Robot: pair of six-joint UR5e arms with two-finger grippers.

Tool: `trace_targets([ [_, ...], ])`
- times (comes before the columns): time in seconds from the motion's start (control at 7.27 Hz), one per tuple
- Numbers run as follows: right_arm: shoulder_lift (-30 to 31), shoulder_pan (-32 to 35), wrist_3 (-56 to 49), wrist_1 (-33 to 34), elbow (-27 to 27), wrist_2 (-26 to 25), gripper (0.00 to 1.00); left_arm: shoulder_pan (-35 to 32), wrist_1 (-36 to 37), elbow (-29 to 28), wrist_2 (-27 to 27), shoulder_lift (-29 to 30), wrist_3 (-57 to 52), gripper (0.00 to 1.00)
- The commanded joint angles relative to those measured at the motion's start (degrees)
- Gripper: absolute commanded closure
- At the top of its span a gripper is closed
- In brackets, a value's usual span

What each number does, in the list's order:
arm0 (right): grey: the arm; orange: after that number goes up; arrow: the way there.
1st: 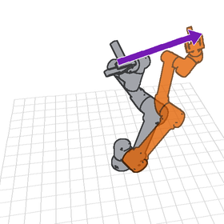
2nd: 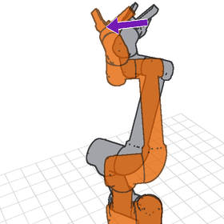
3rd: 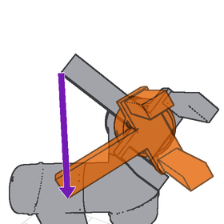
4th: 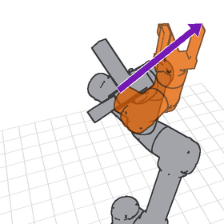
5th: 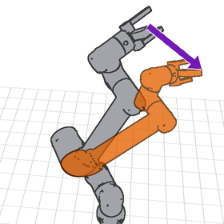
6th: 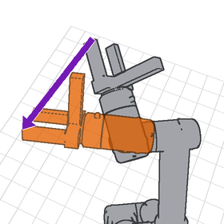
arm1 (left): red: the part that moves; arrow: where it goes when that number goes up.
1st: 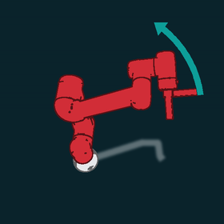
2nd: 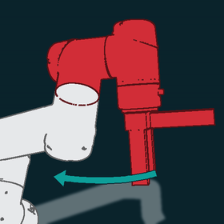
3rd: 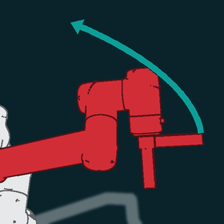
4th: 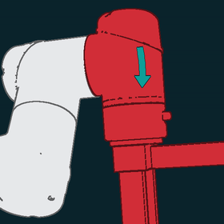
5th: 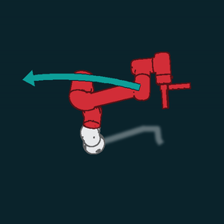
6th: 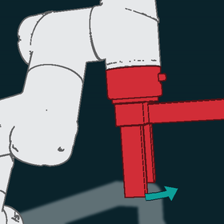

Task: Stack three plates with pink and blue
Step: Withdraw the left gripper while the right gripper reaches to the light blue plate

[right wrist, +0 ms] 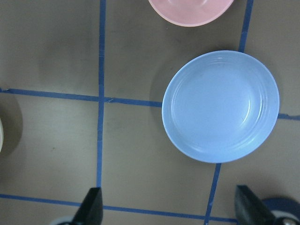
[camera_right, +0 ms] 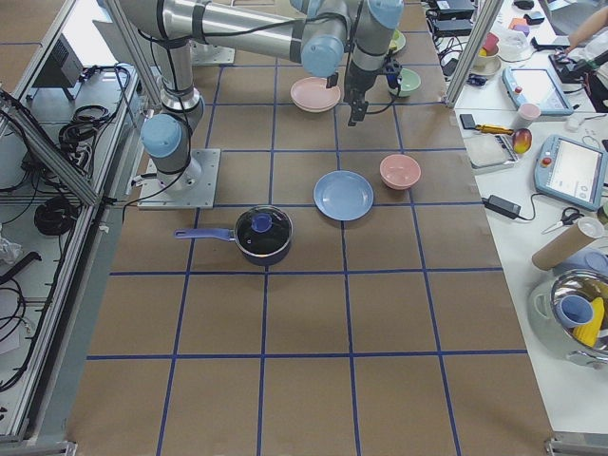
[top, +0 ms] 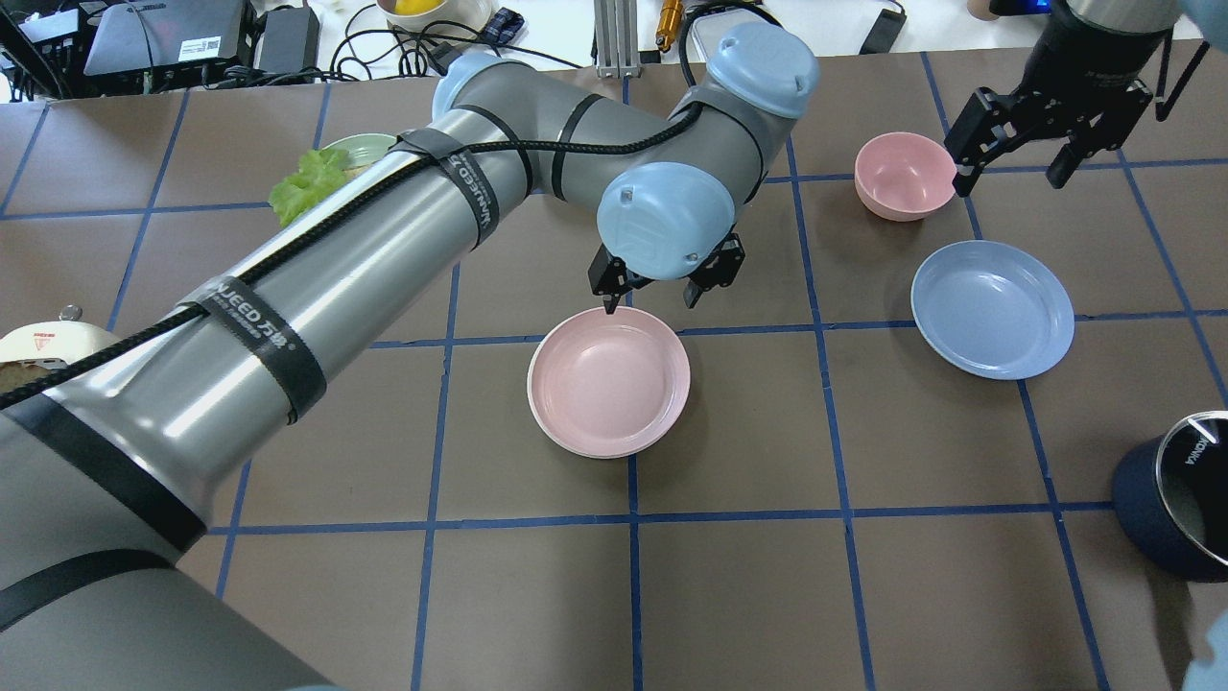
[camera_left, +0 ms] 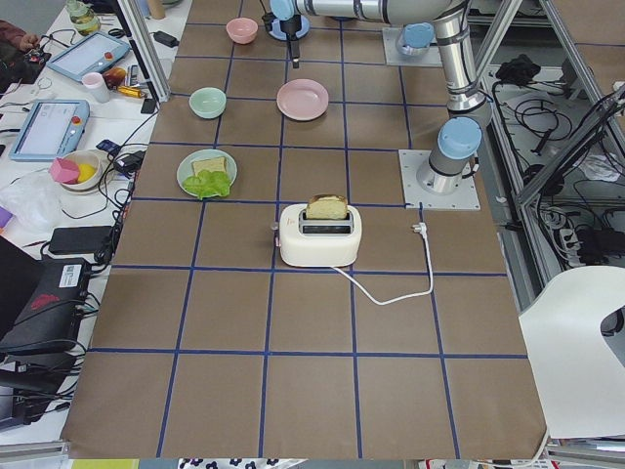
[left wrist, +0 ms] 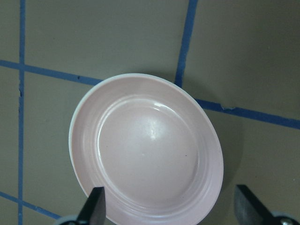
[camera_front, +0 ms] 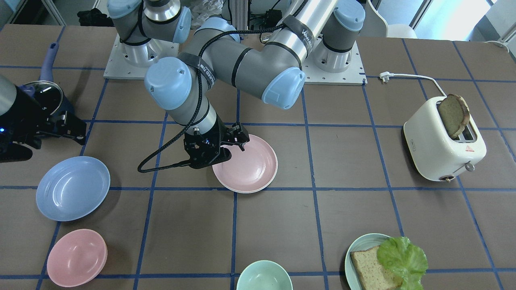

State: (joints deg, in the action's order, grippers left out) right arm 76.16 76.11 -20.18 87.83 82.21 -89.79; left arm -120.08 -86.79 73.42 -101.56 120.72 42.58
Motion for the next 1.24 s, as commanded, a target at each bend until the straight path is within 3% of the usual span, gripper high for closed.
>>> trace_targets([
  [0.0,-6.27,-4.63,-8.43,4.88,0.06,-0.13,0.00,2.73,-0.39,0.06,-0.21,-3.55,-4.58,0.00],
  [0.41,-13.22,-11.76,-22.58,12.61,0.15,0.05,0.00,7.03,-2.15,0.15,-0.04,-7.68,-9.96,0.00],
  [0.96,-20.69,-15.73,-28.25,17.12,0.15,-0.21,0.01,11.52,-6.01,0.15,-0.21,-12.87,-19.09,0.00],
  [1.1,-21.57,-15.73,-28.25,17.11,0.50,-0.39,0.11,13.01,-6.37,0.15,-0.13,-14.10,-21.20,0.00],
])
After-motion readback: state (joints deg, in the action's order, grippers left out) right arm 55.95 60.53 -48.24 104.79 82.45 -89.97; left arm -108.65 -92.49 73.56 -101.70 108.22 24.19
